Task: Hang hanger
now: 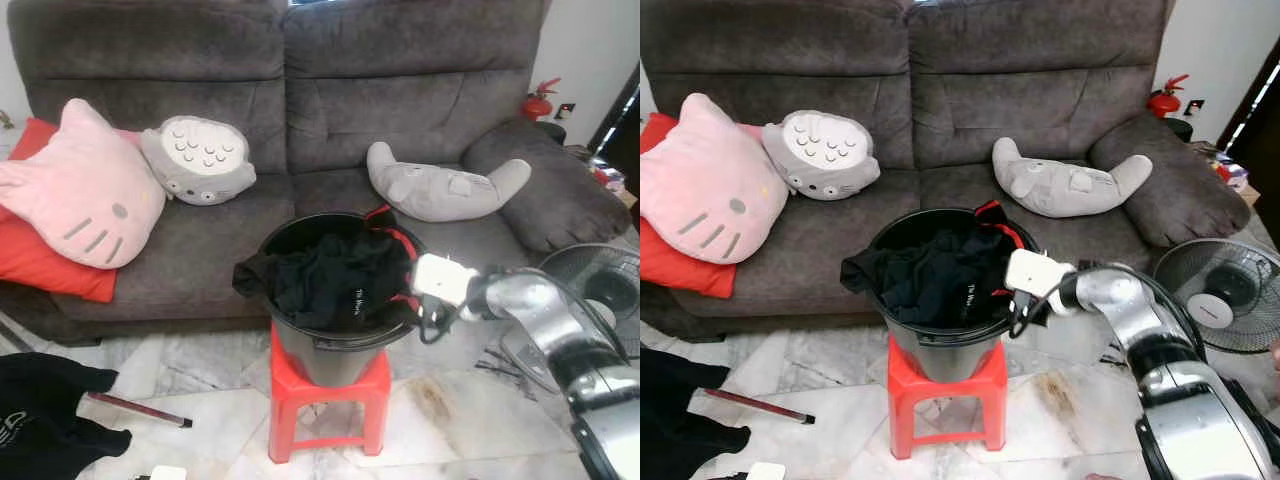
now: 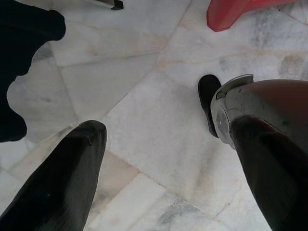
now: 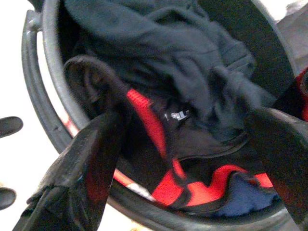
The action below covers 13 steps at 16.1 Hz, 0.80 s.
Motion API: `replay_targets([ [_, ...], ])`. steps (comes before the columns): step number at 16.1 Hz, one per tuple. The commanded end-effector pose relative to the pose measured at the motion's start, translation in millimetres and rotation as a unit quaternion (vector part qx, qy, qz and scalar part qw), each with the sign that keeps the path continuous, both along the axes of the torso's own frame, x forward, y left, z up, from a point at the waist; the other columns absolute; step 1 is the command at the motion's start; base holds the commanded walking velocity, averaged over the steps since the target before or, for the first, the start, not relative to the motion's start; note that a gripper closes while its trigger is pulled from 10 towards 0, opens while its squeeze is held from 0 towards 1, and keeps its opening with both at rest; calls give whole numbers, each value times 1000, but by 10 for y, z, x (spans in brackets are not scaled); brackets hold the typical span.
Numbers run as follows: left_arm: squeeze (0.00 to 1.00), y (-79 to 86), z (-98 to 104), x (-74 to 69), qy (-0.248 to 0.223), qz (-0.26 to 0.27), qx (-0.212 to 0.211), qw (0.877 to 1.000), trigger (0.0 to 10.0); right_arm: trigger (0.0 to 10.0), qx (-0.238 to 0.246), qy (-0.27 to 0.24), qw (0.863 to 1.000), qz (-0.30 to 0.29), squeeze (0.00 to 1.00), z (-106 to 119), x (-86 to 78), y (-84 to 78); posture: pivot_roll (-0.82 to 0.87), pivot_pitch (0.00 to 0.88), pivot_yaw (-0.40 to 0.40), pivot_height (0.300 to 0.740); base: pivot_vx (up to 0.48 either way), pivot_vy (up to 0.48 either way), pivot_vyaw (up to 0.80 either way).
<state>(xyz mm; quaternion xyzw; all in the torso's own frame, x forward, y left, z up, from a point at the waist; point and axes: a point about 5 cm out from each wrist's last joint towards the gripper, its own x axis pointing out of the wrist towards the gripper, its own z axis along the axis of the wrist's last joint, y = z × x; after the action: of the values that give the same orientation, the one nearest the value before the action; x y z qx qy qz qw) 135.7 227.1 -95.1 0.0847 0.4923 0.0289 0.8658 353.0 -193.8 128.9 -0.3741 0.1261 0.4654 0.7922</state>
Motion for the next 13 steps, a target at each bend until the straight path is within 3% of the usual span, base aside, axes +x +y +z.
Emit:
replay_targets([
  [1,0,4,-16,-48,9,-9,2,1000,10000,10000,-8,2,1000,8,0,-20,6,36,-90,15,13,740,0,0,0],
  [4,0,0,-18,-53,9,-9,1,1000,10000,10000,-33,9,999,3,0,-120,-12,52,-89,15,12,740,0,0,0],
  [7,0,-3,-20,-55,9,-9,2,1000,10000,10000,-14,15,1000,-1,0,-150,-12,103,-85,16,11,740,0,0,0],
  [10,0,6,-20,-66,8,-6,4,1000,10000,0,-21,12,1000,-4,0,-188,-3,144,-78,16,9,740,0,0,0],
  [13,0,-1,-22,-67,8,-7,3,1000,10000,0,-23,16,1000,-5,0,-233,-17,166,-78,16,9,740,0,0,0],
])
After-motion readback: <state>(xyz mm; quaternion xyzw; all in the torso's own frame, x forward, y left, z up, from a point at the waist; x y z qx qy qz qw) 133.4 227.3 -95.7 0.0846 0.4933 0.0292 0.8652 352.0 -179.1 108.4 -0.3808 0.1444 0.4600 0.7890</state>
